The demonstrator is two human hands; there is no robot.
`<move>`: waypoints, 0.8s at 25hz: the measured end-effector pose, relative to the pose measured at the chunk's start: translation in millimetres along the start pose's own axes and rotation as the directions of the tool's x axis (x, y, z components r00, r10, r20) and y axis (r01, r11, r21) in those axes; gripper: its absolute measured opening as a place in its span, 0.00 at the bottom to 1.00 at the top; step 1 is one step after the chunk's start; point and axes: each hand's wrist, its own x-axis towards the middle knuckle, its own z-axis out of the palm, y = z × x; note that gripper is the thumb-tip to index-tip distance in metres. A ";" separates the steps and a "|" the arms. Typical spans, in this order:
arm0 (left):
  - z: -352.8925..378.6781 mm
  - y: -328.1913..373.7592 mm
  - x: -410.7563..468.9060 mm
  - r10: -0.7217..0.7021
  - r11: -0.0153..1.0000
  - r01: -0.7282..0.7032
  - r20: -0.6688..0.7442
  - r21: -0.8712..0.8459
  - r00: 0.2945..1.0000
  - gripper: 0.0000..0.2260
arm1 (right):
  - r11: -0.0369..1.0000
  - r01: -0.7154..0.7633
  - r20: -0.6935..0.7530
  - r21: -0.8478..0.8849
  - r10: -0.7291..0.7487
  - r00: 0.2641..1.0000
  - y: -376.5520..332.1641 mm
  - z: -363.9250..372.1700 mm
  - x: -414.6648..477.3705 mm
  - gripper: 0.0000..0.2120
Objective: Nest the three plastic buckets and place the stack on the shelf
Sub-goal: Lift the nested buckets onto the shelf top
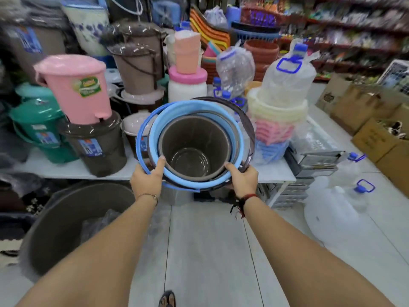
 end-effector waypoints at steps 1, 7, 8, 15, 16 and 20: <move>5.5 16.1 16.9 0.011 1.000 -0.010 0.014 -0.020 1.000 0.17 | 1.000 0.010 0.002 0.000 -0.010 1.000 -15.6 12.6 11.2 0.13; 56.2 87.7 143.5 -0.018 0.997 0.028 0.141 -0.072 0.990 0.18 | 0.997 0.072 0.013 0.012 -0.072 0.997 -97.9 108.9 109.0 0.09; 66.5 93.3 163.7 -0.024 0.997 0.035 0.162 -0.065 0.986 0.21 | 0.998 0.061 0.004 0.013 -0.061 0.998 -103.9 123.1 125.2 0.12; 145.0 64.9 305.7 -0.199 0.980 0.190 0.217 0.058 0.956 0.29 | 0.986 -0.092 -0.066 -0.142 0.084 0.994 -81.0 220.2 237.2 0.18; 151.7 54.1 315.8 -0.229 0.972 0.210 0.215 0.111 0.949 0.29 | 0.979 -0.120 -0.081 -0.167 0.108 0.991 -72.1 227.8 245.0 0.19; 178.5 -2.1 346.8 -0.349 0.927 0.296 0.244 0.231 0.905 0.28 | 0.930 -0.264 -0.116 -0.256 0.242 0.963 -22.9 250.5 275.3 0.22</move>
